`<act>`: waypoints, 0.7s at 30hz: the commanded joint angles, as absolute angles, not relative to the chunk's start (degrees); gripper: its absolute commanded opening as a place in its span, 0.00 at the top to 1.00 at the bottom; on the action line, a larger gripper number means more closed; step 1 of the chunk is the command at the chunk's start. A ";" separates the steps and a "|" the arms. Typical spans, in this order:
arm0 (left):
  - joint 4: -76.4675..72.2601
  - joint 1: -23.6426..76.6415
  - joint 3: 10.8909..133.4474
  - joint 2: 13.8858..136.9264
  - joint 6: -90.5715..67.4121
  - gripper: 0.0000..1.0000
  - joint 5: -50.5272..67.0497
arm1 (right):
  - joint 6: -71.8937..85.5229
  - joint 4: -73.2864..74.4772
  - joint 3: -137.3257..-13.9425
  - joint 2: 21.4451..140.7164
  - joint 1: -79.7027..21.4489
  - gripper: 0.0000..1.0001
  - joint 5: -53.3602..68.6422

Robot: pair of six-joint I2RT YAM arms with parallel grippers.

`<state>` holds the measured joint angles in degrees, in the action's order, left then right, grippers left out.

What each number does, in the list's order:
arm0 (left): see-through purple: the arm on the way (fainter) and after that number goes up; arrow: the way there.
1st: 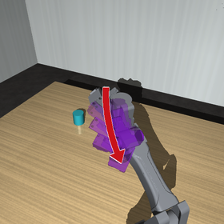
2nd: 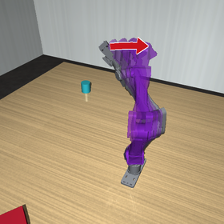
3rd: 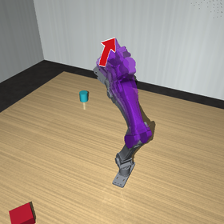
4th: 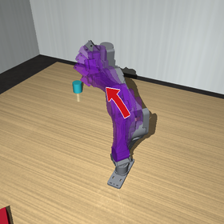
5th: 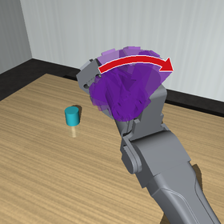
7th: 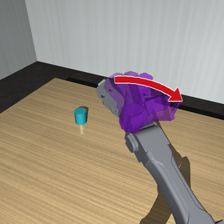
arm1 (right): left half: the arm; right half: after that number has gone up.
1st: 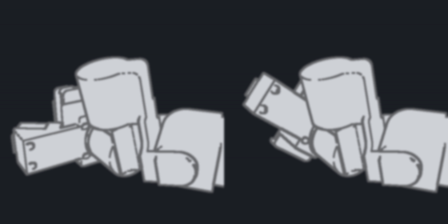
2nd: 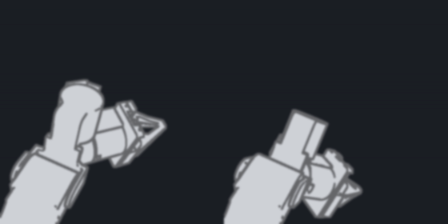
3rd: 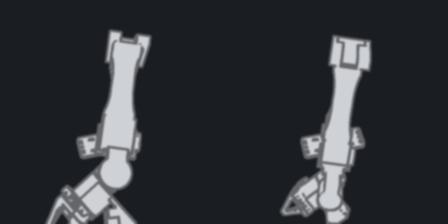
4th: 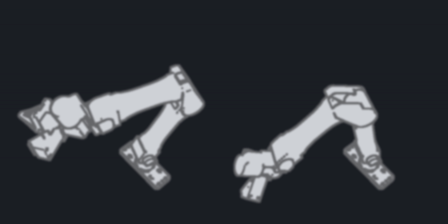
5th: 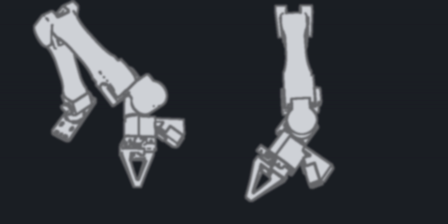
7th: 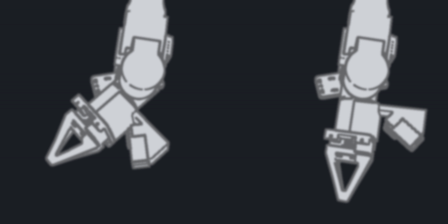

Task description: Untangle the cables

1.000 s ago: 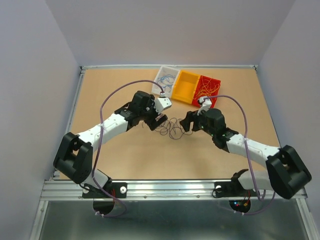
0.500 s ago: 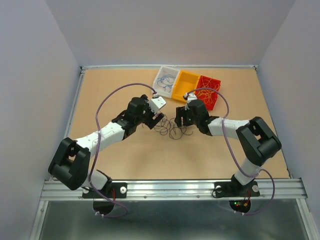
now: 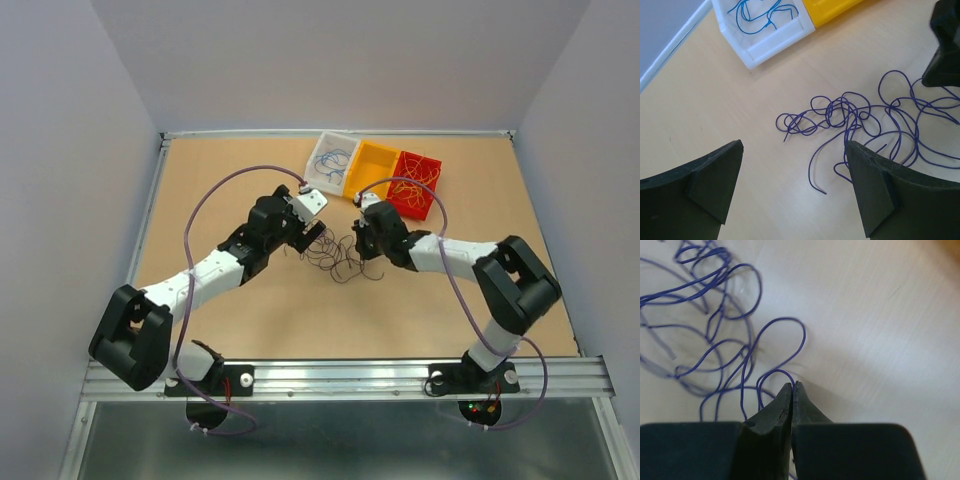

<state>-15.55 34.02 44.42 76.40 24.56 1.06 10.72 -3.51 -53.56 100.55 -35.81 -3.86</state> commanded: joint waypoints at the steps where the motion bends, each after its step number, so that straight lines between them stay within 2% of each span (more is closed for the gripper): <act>1: -19.16 34.10 43.42 73.65 24.52 0.04 0.53 | 10.28 -4.99 -48.10 87.91 -37.44 1.00 -2.82; 11: -19.86 34.01 42.54 72.77 24.61 0.04 2.46 | 13.36 -14.06 -36.04 62.78 -37.53 1.00 -1.32; 15: -20.74 34.10 41.92 71.63 24.43 0.03 2.55 | 13.80 -15.03 -37.88 60.21 -37.53 0.99 -4.04; 21: -23.02 33.23 40.61 69.09 23.03 0.03 0.62 | 10.81 -15.03 -48.85 63.62 -37.44 0.99 -13.35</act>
<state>-18.37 34.02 41.60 72.58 24.47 1.63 12.69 -10.96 -39.81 61.78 -37.52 -7.27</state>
